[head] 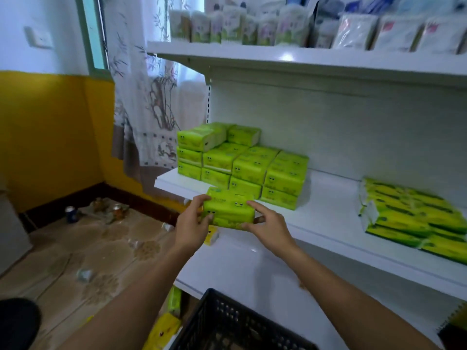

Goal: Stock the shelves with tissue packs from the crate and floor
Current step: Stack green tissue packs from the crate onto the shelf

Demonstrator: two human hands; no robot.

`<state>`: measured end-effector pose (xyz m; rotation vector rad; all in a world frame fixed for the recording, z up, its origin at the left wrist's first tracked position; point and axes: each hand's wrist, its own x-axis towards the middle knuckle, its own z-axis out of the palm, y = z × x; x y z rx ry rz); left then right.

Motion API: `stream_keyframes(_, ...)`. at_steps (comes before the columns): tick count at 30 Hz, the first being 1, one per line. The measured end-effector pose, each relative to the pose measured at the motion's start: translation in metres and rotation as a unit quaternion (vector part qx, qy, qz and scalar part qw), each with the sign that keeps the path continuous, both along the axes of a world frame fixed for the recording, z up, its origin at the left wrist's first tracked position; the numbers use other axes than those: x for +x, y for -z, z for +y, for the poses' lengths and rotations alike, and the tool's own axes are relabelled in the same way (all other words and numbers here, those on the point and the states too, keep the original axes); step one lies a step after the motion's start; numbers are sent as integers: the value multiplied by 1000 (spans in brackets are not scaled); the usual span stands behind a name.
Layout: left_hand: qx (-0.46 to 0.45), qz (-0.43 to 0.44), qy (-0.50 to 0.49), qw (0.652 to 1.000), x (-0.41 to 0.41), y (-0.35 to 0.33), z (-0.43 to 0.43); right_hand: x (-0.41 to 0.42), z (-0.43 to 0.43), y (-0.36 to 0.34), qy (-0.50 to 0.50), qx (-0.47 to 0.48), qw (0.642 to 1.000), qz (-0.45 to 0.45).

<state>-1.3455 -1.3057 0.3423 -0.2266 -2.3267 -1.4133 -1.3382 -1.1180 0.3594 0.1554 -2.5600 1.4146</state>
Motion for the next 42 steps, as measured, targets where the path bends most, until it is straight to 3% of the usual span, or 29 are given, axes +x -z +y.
stream_keyframes(9,33,40,0,999,-69,-62,23,-62,17,-48,50,0,995,86)
stream_keyframes(15,-94,44,11,995,-131,-56,23,-136,24,-63,112,33,984,135)
stream_keyframes(21,-216,4,37,976,-183,-2,15,-209,27,-59,146,82,983,69)
stream_keyframes(27,-316,-48,47,946,-218,31,11,-266,18,-58,165,84,979,83)
stream_keyframes(36,-363,-63,49,928,-235,39,7,-311,-2,-56,129,1,991,22)
stream_keyframes(42,-350,-116,98,924,-237,37,5,-300,-9,-66,64,11,997,-29)
